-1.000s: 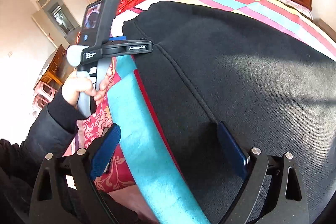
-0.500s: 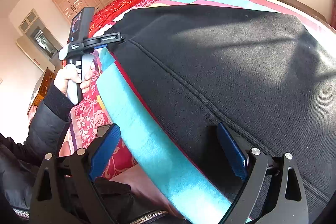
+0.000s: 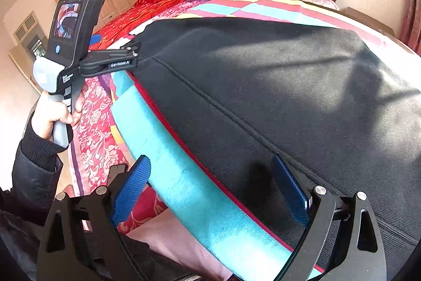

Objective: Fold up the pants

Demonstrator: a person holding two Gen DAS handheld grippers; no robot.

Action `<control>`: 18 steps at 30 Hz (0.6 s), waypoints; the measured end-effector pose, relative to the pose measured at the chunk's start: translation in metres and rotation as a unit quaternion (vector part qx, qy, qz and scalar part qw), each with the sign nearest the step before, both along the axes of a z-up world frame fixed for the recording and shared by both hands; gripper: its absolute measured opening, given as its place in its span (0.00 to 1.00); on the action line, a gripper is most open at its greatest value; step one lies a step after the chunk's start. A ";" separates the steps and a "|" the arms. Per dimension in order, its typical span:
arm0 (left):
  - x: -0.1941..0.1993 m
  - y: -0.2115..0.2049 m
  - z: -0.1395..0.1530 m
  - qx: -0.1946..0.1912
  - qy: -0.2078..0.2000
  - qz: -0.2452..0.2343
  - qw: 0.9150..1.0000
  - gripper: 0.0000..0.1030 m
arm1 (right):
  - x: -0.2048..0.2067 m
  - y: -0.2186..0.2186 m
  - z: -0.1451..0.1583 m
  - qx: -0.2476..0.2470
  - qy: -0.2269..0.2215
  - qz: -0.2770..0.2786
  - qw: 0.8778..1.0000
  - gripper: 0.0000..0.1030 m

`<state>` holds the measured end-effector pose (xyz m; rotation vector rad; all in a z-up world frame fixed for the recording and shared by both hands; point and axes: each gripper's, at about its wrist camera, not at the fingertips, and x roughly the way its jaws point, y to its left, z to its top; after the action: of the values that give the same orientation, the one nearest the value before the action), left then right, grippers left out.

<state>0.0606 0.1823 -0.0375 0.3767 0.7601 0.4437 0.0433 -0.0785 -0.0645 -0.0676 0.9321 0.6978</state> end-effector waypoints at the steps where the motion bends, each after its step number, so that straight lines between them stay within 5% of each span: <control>1: -0.002 -0.007 0.004 -0.020 0.003 -0.018 1.000 0.98 | -0.001 -0.006 0.002 0.002 -0.005 -0.013 1.000 0.88; 4: -0.006 -0.031 0.016 -0.070 0.002 -0.072 0.995 0.98 | 0.001 -0.027 0.001 0.005 0.000 -0.062 0.998 0.88; 8: -0.009 -0.072 0.025 -0.026 -0.011 -0.110 0.993 0.98 | -0.001 -0.059 -0.003 0.040 0.019 -0.105 0.993 0.88; 18: -0.017 -0.122 0.028 -0.011 -0.008 -0.158 0.987 0.98 | -0.009 -0.102 -0.006 0.061 0.020 -0.157 0.986 0.88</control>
<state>0.0440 0.0605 -0.0092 0.4633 0.6746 0.1396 0.0347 -0.1802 -0.0703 0.1994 0.9111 0.4633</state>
